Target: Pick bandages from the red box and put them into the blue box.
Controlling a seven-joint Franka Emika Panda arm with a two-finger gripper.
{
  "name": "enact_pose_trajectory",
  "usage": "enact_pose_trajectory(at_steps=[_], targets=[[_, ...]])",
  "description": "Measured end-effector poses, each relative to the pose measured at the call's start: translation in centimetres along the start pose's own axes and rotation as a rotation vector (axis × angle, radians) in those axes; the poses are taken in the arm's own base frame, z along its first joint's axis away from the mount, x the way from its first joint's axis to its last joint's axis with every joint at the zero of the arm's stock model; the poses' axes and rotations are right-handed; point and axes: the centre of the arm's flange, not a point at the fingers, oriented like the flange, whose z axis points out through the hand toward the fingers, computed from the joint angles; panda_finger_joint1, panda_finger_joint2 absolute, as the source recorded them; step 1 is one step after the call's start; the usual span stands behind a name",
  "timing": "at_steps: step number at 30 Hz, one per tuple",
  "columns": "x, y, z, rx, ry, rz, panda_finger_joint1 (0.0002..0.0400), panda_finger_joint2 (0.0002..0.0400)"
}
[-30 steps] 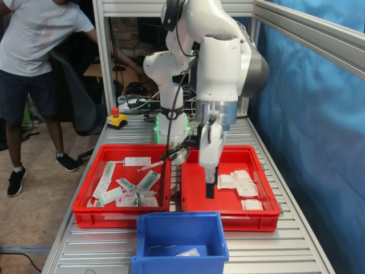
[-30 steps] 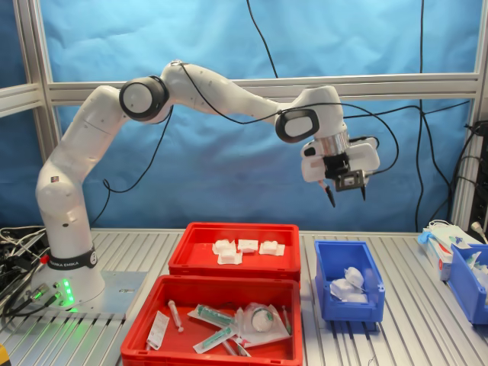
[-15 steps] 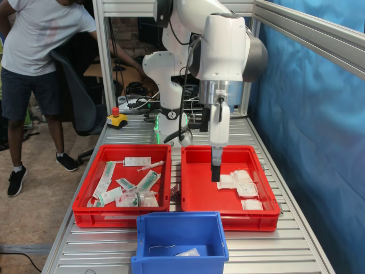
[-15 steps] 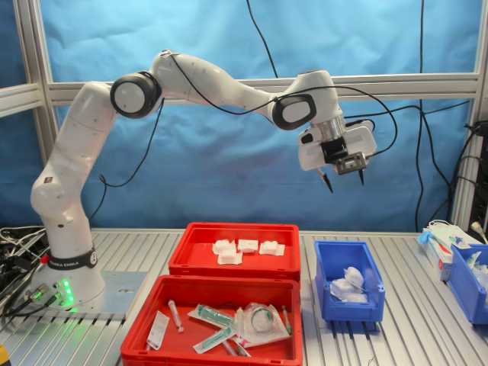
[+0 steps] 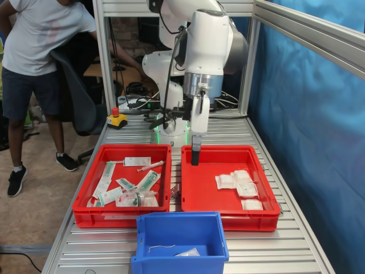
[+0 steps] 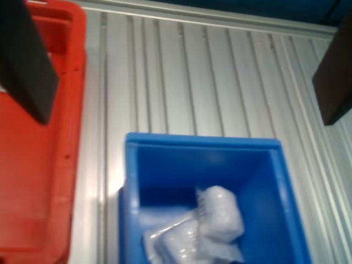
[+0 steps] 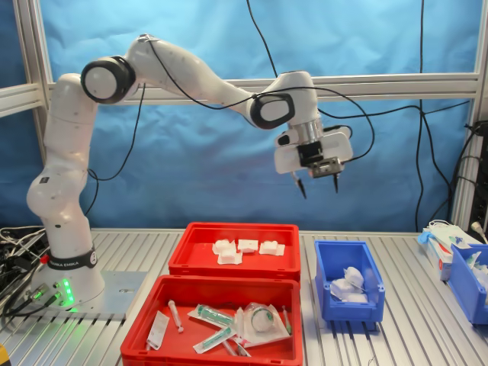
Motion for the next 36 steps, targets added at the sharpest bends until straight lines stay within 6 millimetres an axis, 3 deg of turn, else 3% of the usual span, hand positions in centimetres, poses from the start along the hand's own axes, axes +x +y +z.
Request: enact_pose_trajectory(at_steps=[8, 21, 31, 36], targets=[[3.7, 1.7, 0.5, -0.033, 0.05, -0.007, 0.04, 0.04], [8.1, 3.0, 1.4, -0.071, 0.101, 0.007, 0.04, 0.04], [12.5, 4.0, -0.2, -0.071, 0.122, 0.017, 0.04, 0.04], [13.6, 4.3, -1.1, -0.064, 0.121, 0.02, 0.04, 0.04]])
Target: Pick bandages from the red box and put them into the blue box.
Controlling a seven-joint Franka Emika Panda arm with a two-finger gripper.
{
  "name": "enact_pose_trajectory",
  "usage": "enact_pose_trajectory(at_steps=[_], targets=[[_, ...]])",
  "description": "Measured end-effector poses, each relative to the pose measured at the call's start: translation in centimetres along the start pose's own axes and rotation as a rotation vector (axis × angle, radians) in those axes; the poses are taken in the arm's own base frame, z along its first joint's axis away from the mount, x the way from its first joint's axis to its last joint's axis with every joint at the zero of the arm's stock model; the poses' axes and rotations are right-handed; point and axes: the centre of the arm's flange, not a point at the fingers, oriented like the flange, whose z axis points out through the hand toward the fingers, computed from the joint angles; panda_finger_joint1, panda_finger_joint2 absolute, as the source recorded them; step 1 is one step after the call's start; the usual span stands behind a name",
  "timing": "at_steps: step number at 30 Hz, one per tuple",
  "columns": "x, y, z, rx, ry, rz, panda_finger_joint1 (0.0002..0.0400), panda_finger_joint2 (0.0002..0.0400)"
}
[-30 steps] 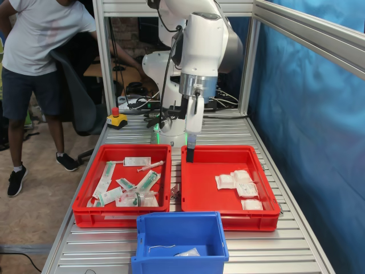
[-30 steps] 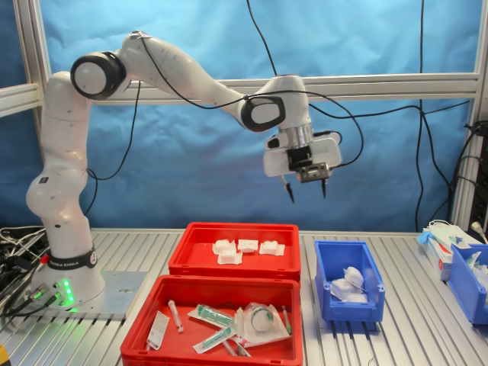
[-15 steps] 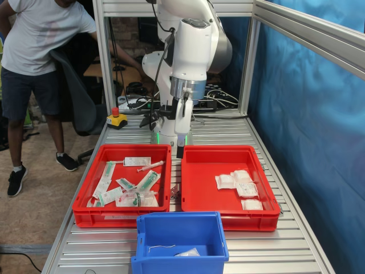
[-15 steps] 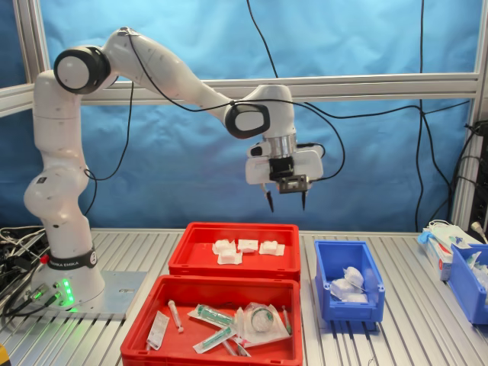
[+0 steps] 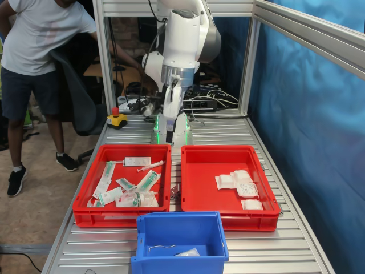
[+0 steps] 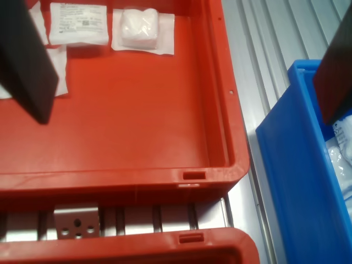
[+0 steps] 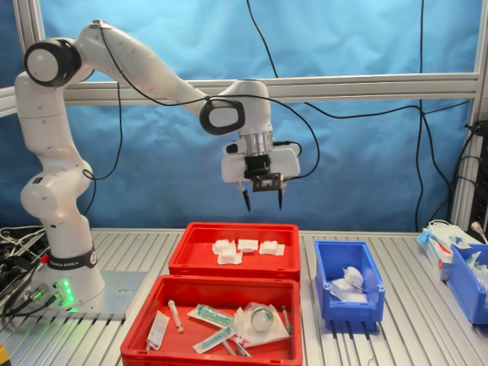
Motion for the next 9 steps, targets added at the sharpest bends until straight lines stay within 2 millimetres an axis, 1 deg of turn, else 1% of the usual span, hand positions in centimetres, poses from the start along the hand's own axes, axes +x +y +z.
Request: enact_pose_trajectory(at_steps=[2, 9], targets=[[0.5, 0.09, -0.35, 0.004, -0.002, 0.003, 0.04, 0.04], [1.11, 0.39, -0.76, 0.008, -0.004, 0.003, 0.04, 0.04]])
